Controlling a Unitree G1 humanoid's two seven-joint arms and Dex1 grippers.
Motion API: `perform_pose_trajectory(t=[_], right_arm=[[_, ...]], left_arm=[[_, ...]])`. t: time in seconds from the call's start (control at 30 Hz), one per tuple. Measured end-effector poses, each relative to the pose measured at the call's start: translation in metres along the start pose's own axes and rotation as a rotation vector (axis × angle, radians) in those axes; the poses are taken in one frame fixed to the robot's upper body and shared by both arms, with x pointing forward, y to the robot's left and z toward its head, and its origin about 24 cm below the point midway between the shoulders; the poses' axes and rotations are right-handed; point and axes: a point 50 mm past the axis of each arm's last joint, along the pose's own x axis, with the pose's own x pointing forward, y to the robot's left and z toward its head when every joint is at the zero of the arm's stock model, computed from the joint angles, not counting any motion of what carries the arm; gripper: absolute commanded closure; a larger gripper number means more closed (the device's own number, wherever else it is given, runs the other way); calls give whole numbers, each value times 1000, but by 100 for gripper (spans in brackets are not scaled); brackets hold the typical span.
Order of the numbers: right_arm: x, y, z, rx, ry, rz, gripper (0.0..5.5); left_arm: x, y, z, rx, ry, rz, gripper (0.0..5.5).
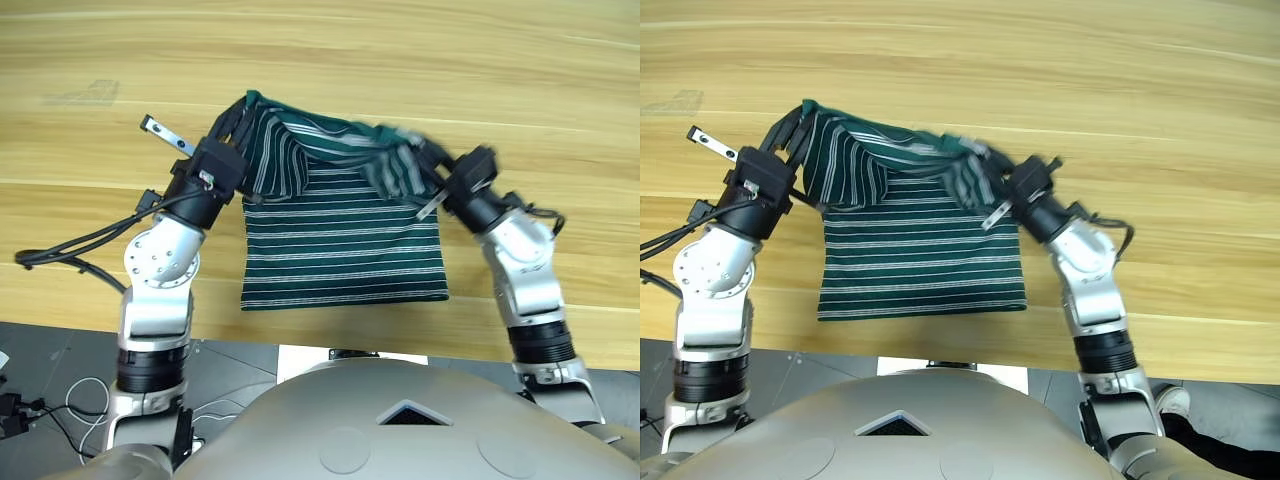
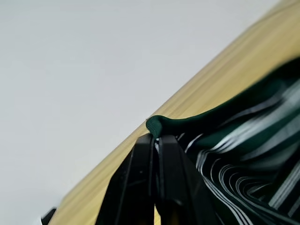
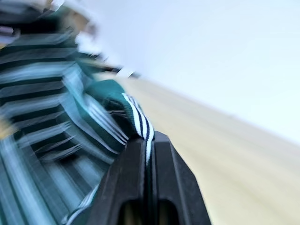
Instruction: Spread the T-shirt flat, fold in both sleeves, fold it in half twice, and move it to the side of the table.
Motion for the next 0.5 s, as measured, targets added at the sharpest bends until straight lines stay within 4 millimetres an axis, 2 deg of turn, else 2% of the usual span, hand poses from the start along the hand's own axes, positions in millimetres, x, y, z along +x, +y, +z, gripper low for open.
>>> perform_pose_trajectory(t=[0.07,0.23,0.37,0.5], right_arm=[[4,-14,19,-12,-68,0,545],[2,-20,33,-6,-70,80,545],[0,-11,29,3,-27,166,545],[-9,-3,24,-68,57,310,545]], left_arm=[[-3,4,0,14,-1,-32,550],[-4,6,11,14,-52,-99,550],[-4,6,19,9,-76,-132,550],[-4,9,30,-45,-117,-183,550]])
